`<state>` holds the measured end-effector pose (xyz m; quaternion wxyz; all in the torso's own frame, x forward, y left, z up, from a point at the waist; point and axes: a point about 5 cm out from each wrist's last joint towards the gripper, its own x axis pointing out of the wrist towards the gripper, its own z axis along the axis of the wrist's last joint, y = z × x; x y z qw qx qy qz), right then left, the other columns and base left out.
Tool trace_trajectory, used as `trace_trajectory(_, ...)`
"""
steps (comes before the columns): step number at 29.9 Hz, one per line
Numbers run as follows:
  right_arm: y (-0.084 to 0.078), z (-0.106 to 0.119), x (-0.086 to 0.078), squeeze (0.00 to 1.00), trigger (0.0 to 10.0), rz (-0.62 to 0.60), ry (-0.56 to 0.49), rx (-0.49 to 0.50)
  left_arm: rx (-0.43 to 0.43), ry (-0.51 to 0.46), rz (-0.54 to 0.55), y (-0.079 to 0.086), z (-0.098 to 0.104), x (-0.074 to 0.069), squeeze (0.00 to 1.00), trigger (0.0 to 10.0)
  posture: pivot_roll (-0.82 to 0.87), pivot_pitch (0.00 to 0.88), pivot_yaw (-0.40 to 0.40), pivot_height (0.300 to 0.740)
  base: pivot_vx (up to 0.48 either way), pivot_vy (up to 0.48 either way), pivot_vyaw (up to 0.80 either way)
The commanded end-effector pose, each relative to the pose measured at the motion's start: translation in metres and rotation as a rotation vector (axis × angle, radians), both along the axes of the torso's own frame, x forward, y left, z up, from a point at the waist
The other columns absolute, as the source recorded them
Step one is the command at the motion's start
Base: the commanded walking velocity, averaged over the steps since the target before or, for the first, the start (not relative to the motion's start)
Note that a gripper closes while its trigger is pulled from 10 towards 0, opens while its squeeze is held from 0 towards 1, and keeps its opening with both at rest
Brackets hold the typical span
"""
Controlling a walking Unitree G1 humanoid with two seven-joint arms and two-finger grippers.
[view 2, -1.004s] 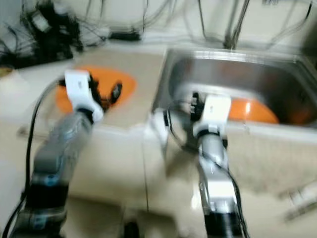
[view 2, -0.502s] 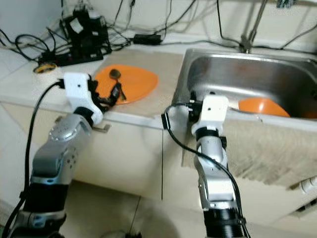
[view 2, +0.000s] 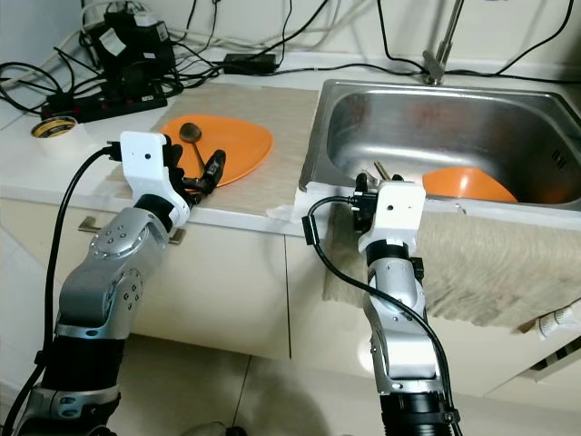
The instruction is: Kitchen organization
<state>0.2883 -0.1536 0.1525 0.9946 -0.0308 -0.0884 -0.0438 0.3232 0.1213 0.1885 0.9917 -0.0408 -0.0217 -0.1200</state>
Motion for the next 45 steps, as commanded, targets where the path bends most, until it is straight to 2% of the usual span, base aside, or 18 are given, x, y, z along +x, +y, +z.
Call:
trace_trajectory(1, -0.002, 0.001, -0.002, 0.00, 10.0, -0.008, -0.002, -0.002, 0.009, -0.013, 0.007, 0.002, 0.003, -0.001, 0.00, 10.0, -0.03, 0.000, 0.068, 0.740, 0.000, 0.000, 0.00)
trace_trajectory(10, 0.003, 0.007, 0.006, 0.00, 10.0, -0.004, -0.021, 0.012, 0.016, -0.009, 0.007, 0.001, 0.002, 0.002, 0.00, 10.0, -0.03, 0.000, 0.074, 0.740, 0.000, 0.000, 0.00)
trace_trajectory(14, 0.004, 0.007, 0.007, 0.00, 10.0, 0.001, -0.018, 0.015, -0.017, -0.005, 0.005, 0.000, 0.003, 0.001, 0.00, 10.0, -0.03, 0.000, 0.070, 0.740, 0.000, 0.000, 0.00)
trace_trajectory(34, 0.004, 0.006, 0.008, 0.00, 10.0, 0.001, -0.015, 0.010, -0.030, -0.014, -0.010, -0.002, 0.004, 0.002, 0.00, 10.0, -0.04, 0.000, 0.070, 0.740, 0.000, 0.000, 0.00)
trace_trajectory(45, 0.004, 0.005, 0.009, 0.00, 10.0, 0.004, -0.010, 0.011, -0.043, -0.013, -0.008, -0.002, 0.005, 0.003, 0.00, 10.0, -0.03, 0.000, 0.068, 0.740, -0.214, 0.000, 0.00)
